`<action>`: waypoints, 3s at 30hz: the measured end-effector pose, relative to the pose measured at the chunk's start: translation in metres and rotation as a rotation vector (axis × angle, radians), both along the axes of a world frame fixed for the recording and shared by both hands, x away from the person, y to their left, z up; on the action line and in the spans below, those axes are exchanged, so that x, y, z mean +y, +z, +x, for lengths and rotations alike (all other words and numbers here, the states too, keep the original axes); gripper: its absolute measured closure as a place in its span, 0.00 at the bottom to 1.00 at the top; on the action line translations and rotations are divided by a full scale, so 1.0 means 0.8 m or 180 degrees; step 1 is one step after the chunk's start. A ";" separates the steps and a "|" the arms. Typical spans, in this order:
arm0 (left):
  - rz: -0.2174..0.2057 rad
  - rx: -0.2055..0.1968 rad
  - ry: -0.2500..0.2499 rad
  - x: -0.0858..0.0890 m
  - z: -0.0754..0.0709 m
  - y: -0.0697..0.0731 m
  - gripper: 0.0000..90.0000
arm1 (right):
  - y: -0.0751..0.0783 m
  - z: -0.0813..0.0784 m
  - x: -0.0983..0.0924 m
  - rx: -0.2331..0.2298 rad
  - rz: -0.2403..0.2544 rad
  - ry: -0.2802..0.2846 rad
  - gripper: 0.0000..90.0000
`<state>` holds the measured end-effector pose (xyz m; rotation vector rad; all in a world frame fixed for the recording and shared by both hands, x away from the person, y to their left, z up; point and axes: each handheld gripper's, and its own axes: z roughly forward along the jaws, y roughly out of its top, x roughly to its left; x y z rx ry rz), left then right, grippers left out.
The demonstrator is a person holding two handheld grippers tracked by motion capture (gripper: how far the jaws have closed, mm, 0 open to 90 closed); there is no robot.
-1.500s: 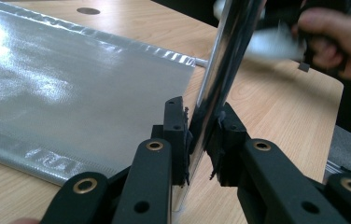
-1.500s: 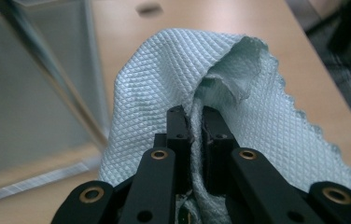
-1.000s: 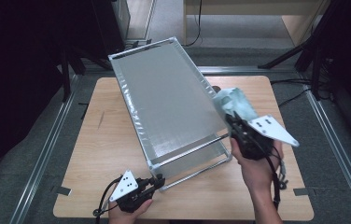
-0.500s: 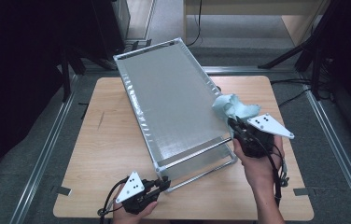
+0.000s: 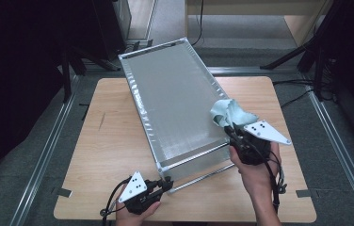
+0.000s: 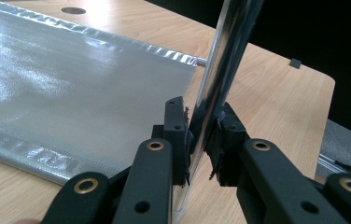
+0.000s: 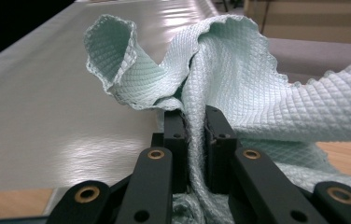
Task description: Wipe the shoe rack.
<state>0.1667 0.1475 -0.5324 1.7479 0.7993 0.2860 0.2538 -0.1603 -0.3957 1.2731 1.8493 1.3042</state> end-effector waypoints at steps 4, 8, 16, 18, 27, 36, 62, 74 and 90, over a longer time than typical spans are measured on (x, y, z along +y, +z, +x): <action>-0.0007 0.0005 0.0001 0.000 0.000 0.000 0.88 | -0.002 -0.011 0.025 0.0014 -0.0007 0.0203 0.91; -0.0010 0.0006 0.0006 0.000 0.000 0.000 0.88 | -0.005 -0.022 0.054 0.0029 0.0016 0.0416 0.91; -0.0009 0.0009 0.0005 -0.001 0.000 0.000 0.88 | -0.006 -0.046 0.104 0.0071 0.0032 0.0843 0.91; -0.0007 0.0009 0.0001 0.000 0.000 0.000 0.88 | -0.007 -0.051 0.114 0.0048 0.0017 0.0929 0.91; 0.0030 -0.0014 0.0003 -0.001 0.000 0.000 0.88 | -0.005 -0.046 0.103 0.0026 0.0007 0.0894 0.91; 0.0033 -0.0010 -0.0003 -0.001 0.000 0.001 0.88 | -0.003 -0.019 0.038 -0.0002 0.0016 0.0391 0.91; 0.0011 0.0019 0.0000 -0.001 0.001 0.000 0.88 | -0.006 -0.062 0.120 0.0049 0.0272 0.1153 0.91; 0.0005 0.0015 -0.0012 -0.001 0.001 0.000 0.88 | 0.000 -0.053 0.020 -0.0174 0.0340 0.0429 0.92; 0.0031 -0.0009 -0.0046 0.000 0.002 0.000 0.88 | -0.093 -0.069 -0.088 -0.0026 0.0153 -0.0330 0.92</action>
